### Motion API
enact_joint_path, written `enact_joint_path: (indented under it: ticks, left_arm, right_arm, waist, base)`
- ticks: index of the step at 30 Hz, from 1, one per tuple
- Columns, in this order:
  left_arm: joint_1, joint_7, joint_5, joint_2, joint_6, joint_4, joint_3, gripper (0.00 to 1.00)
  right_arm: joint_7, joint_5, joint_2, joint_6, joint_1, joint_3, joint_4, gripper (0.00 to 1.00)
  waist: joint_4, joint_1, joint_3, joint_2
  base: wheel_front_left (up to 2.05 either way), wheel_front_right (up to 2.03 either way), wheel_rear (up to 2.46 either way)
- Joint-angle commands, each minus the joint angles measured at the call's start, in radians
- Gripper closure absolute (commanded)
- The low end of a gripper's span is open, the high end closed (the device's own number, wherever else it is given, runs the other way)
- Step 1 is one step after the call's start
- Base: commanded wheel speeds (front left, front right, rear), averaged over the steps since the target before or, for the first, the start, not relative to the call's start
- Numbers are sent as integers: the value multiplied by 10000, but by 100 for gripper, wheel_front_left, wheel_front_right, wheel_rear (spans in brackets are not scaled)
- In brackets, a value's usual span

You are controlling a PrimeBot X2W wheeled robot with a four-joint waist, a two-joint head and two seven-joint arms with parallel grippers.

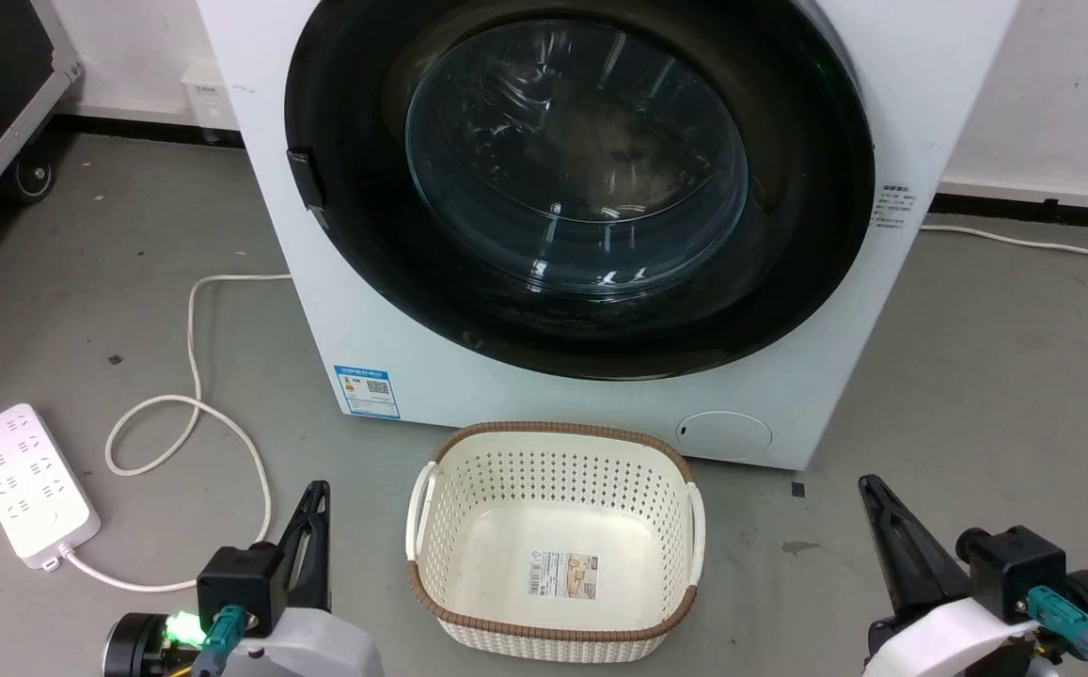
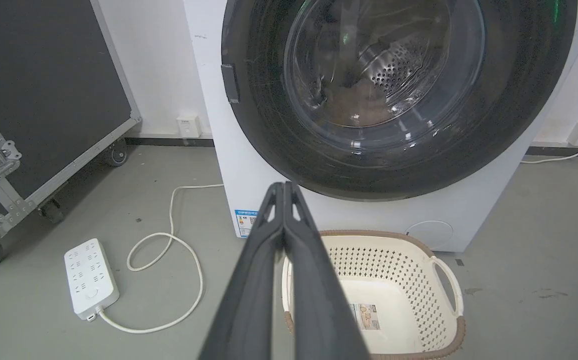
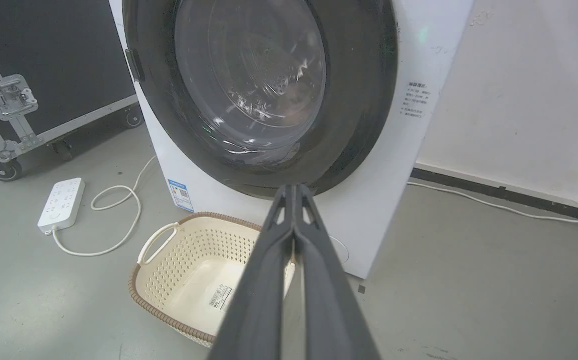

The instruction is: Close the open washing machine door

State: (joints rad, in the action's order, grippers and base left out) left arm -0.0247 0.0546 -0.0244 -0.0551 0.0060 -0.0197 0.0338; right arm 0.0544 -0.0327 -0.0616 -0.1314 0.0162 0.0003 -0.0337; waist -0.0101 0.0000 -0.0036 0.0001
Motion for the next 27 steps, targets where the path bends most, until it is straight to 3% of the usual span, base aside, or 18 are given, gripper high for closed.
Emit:
enact_joint_path:
  ticks: [1, 27]
  left_arm:
    - [120, -29, 97, 0, -23, 40, -44, 100]
    - [247, -546, 244, 49, -60, 197, -338, 100]
  right_arm:
    - [-25, 91, 54, 6, -108, -4, 81, 100]
    - [-544, 327, 114, 7, -162, -3, 337, 100]
  waist:
    - [2, 0, 0, -1]
    - [101, 0, 36, -1]
  base:
    - [0, 0, 0]
    - [0, 0, 0]
